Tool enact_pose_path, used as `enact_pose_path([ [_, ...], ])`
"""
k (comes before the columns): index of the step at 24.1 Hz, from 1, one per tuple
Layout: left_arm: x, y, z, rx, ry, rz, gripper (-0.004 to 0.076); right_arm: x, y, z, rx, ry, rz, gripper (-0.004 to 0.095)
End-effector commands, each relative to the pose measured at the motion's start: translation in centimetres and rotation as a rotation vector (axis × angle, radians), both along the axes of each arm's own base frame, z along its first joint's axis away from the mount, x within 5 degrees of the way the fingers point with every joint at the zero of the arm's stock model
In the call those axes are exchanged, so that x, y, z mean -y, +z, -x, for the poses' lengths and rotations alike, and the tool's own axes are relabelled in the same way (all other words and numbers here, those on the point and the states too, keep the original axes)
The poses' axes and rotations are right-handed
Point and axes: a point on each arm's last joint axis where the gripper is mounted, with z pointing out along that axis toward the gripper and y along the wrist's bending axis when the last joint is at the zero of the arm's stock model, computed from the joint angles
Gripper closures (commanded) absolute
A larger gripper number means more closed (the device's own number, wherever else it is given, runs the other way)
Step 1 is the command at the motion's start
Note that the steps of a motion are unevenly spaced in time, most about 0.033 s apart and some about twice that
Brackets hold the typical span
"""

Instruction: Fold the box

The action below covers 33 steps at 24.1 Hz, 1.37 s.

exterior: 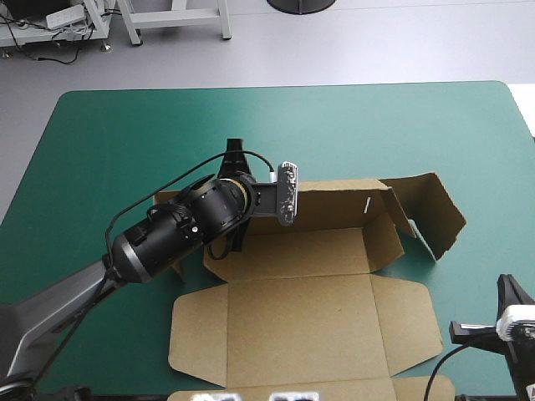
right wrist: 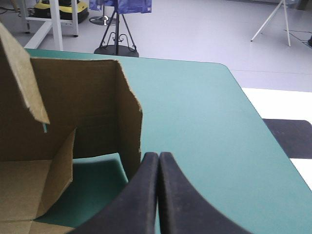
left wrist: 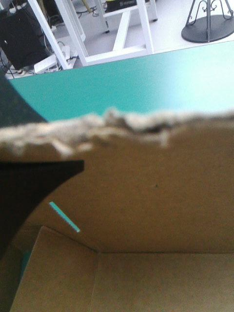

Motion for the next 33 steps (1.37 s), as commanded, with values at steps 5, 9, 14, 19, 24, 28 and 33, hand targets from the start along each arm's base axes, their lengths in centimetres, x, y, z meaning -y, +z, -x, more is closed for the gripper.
enact_pose_path([
  [5,0.1,0.8,1.0,0.088,-0.061,0.014,0.0729,1.1,2.7,-2.3,-0.001,-0.056,0.018,0.0932],
  [9,1.3,1.1,1.6,0.153,-0.1,0.048,0.0729,1.7,4.5,-4.2,0.012,-0.064,0.019,0.0932],
  [14,2.3,1.1,1.2,0.24,-0.098,0.073,0.0729,2.3,7.1,-6.6,0.003,-0.07,0.024,0.0932],
  [19,3.1,0.1,0.0,0.296,-0.022,0.072,0.0729,3.6,10.5,-11.4,-0.03,-0.076,0.034,0.0932],
  [24,3.4,-1.4,-0.6,0.335,0.014,0.08,0.0729,4.8,11.3,-16.2,-0.105,-0.082,0.043,0.0932],
  [28,3.4,-2.1,-0.5,0.322,0.027,0.093,0.0729,6.1,10.2,-21.4,-0.203,-0.076,0.027,0.0932],
  [33,3.4,-2.3,-0.5,0.309,0.069,0.151,0.0729,7.1,7.8,-26.6,-0.403,-0.009,-0.008,0.0932],
])
